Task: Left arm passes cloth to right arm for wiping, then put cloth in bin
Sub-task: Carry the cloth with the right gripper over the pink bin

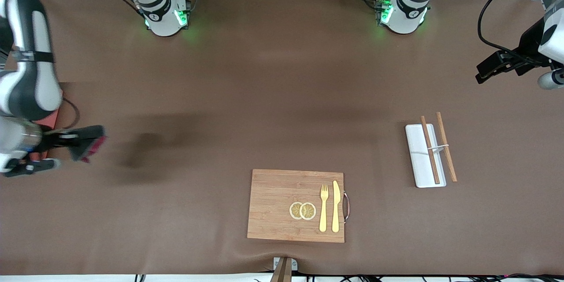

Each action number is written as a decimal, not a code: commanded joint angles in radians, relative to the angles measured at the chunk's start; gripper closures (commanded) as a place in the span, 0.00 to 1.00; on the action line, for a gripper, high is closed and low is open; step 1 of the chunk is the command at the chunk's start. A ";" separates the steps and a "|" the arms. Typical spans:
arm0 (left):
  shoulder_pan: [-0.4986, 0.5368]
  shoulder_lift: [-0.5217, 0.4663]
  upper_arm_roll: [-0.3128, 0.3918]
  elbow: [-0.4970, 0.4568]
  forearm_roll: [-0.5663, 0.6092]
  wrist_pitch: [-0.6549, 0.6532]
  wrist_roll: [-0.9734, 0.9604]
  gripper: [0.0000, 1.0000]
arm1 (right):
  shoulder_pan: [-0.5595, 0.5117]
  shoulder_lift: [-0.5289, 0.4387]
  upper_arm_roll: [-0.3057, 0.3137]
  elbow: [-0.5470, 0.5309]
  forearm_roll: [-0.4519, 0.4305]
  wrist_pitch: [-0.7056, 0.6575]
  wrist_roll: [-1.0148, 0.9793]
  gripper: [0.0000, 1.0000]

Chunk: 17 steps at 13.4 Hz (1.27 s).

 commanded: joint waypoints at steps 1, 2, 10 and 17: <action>-0.013 -0.038 0.006 -0.028 0.023 0.002 0.028 0.00 | -0.100 0.007 0.022 0.060 -0.050 -0.014 -0.165 1.00; -0.013 -0.038 0.003 -0.026 0.023 0.000 0.029 0.00 | -0.134 0.015 0.022 0.085 -0.079 -0.013 -0.227 1.00; -0.011 -0.038 -0.005 -0.025 0.025 -0.012 0.094 0.00 | -0.417 0.200 0.022 0.197 -0.109 0.301 -0.596 1.00; -0.009 -0.026 -0.007 -0.020 0.025 -0.010 0.095 0.00 | -0.495 0.314 0.025 0.185 -0.089 0.414 -0.643 0.14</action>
